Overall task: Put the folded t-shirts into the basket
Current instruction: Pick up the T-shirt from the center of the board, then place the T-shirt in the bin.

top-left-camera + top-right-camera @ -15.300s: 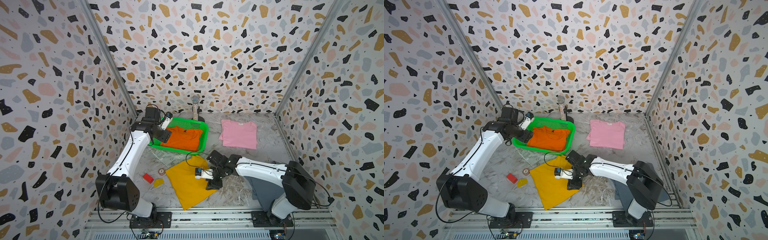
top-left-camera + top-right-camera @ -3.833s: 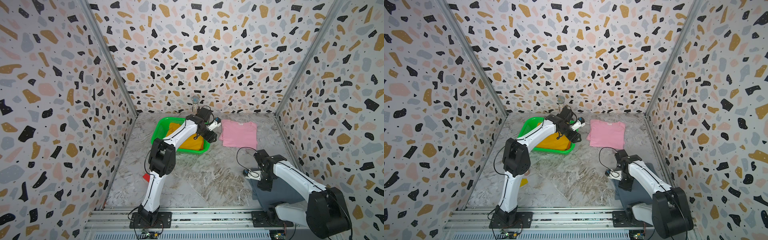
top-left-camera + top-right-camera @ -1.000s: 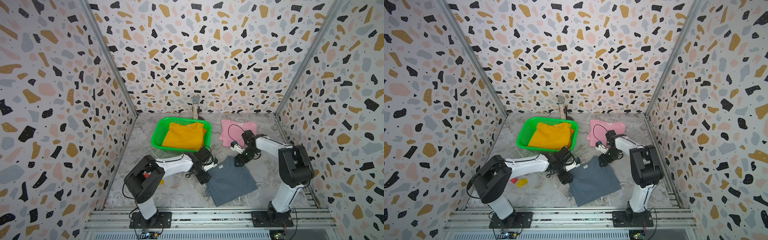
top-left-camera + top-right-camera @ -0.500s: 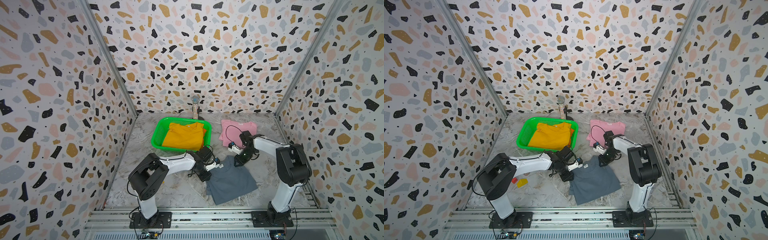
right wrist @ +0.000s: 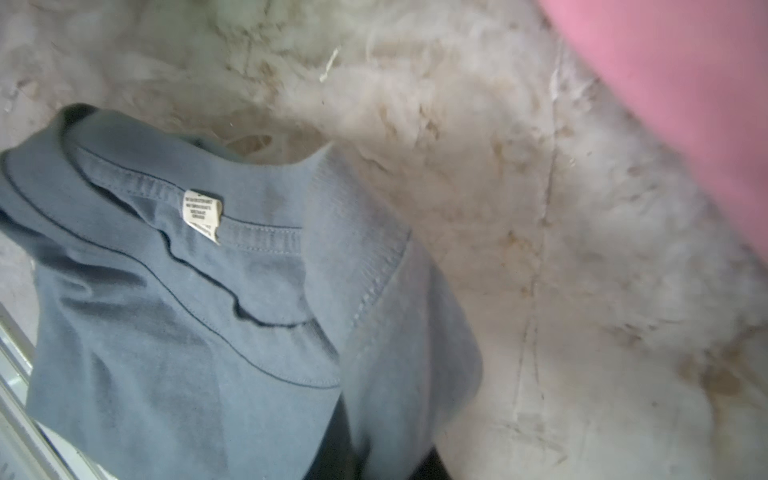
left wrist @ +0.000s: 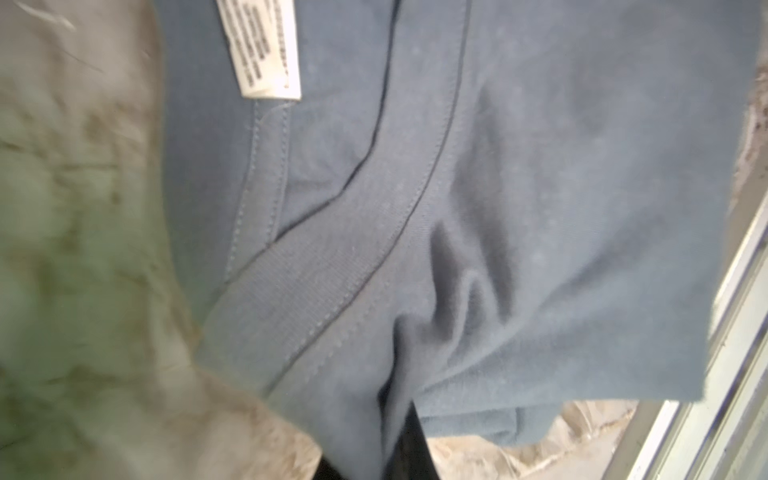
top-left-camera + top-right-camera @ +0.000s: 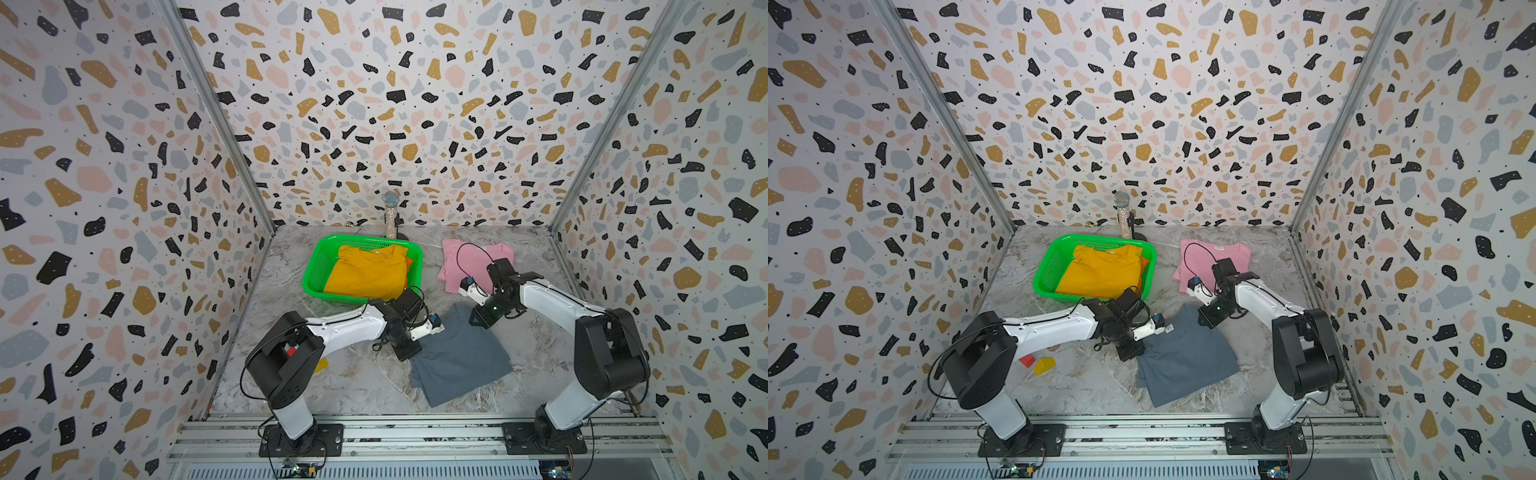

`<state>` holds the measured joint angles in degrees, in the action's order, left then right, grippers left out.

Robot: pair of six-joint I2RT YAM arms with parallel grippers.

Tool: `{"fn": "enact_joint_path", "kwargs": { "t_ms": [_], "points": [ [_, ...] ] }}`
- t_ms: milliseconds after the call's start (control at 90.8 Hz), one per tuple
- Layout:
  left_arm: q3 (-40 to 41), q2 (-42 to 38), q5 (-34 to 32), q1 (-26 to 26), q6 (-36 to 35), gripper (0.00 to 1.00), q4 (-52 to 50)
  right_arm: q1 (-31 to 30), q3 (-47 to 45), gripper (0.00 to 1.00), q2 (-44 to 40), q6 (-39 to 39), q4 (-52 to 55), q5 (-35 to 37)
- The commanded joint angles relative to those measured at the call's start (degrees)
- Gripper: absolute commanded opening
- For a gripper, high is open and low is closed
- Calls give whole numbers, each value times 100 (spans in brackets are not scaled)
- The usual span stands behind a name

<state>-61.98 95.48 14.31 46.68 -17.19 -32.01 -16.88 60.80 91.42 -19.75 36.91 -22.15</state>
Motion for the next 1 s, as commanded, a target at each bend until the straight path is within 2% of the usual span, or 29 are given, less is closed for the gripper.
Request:
{"fn": "enact_joint_path", "kwargs": {
  "t_ms": [0,297,440,716,991],
  "points": [
    [-291,-400,-165,-20,-598,0,-450,-25,-140,0,-510,36,-353,-189],
    [-884,-964,-454,-411,-1371,0,-1523,-25,-410,0,-1609,300,-904,-818],
    [-1289,-1175,-710,-721,-1649,0,-2062,-51,-314,0,-1868,951,-1386,-1357],
    [-2262,-1418,-983,-1645,-2126,0,-2809,-592,519,0,-1474,2028,-1781,-1525],
    [-3169,-1370,-1137,-2541,-2685,0,-3463,-1333,1540,0,-941,2456,-1563,-849]
  ]
}}
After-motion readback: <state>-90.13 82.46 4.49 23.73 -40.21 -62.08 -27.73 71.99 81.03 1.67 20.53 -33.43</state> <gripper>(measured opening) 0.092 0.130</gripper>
